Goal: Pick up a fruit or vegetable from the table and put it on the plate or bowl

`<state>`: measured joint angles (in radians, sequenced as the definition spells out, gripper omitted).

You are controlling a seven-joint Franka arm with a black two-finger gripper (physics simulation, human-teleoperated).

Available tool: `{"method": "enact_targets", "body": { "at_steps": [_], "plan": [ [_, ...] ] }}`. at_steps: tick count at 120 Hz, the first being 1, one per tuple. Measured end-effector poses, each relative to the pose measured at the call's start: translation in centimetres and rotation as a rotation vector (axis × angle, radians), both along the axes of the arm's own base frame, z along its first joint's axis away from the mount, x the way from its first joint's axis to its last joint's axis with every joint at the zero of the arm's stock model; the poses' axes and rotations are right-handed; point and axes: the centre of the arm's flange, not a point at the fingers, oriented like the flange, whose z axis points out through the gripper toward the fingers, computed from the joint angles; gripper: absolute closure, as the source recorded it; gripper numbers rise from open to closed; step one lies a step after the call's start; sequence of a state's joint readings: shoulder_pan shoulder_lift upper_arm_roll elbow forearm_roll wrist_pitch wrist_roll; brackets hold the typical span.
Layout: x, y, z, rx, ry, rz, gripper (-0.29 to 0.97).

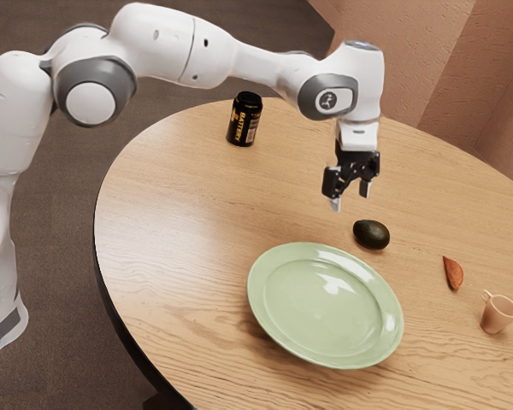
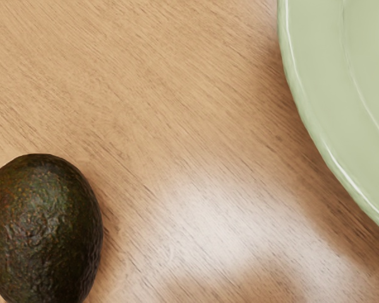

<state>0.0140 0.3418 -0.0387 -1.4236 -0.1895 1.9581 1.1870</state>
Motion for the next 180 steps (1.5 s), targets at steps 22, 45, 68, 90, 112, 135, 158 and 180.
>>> {"method": "enact_targets", "body": {
  "at_steps": [22, 45, 68, 90, 112, 135, 158, 180],
  "plan": [
    [1.1, -0.5, -2.0, 0.002, -0.015, -0.011, 0.0],
    [3.0, -0.4, -4.2, 0.003, -0.03, -0.01, 0.0],
    [3.9, 0.6, -4.6, 0.005, -0.063, 0.004, 0.0],
    [5.3, 0.6, -6.6, 0.006, -0.072, 0.004, 0.01],
    [6.5, 0.4, -7.9, 0.005, -0.083, 0.001, 0.01],
    [6.8, 0.5, -8.3, 0.007, -0.095, 0.004, 0.01],
    [7.6, 0.8, -9.4, 0.007, -0.103, 0.01, 0.01],
    [8.0, 0.8, -10.1, 0.008, -0.108, 0.011, 0.02]
  ]
}}
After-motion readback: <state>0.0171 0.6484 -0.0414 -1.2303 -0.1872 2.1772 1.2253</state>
